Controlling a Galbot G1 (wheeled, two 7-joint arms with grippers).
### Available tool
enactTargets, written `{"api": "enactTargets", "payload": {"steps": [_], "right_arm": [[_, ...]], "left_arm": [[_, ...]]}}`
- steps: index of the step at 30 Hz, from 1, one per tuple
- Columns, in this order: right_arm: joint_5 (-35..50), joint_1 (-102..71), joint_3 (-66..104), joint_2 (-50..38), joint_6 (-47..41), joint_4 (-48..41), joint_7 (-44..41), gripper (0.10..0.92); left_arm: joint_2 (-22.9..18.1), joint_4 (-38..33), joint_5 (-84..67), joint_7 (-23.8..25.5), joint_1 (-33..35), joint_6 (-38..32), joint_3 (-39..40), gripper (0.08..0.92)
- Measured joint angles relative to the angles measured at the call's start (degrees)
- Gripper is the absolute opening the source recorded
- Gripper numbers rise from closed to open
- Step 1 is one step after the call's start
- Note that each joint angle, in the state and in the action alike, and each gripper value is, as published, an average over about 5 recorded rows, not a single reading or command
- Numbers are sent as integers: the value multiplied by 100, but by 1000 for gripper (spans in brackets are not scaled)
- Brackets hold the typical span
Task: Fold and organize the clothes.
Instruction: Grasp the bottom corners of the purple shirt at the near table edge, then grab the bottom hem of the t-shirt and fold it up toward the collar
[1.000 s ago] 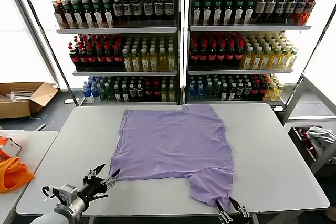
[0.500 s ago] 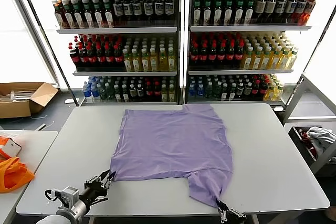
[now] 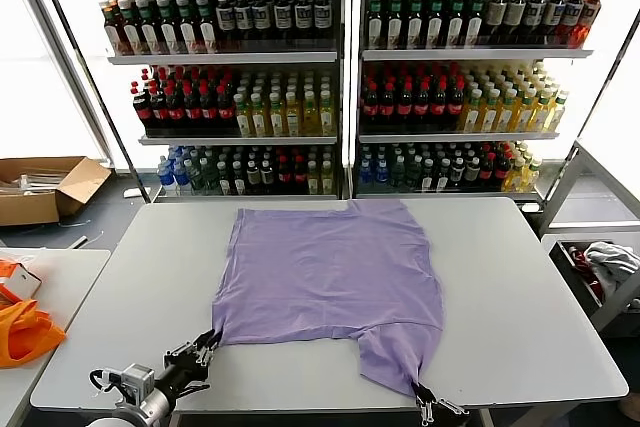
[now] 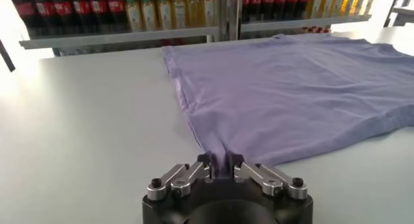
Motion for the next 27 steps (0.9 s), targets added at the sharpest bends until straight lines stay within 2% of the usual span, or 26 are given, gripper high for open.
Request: {"api": "enactTargets", "payload": {"steps": [7, 27], "right_arm": [[23, -106, 79, -53, 117, 93, -108, 106], [212, -901, 717, -265, 811, 964, -643, 106]], "left_arm": [[-36, -47, 87, 38, 66, -90, 1, 86], [-315, -864, 334, 82, 512, -86, -340, 85]]}}
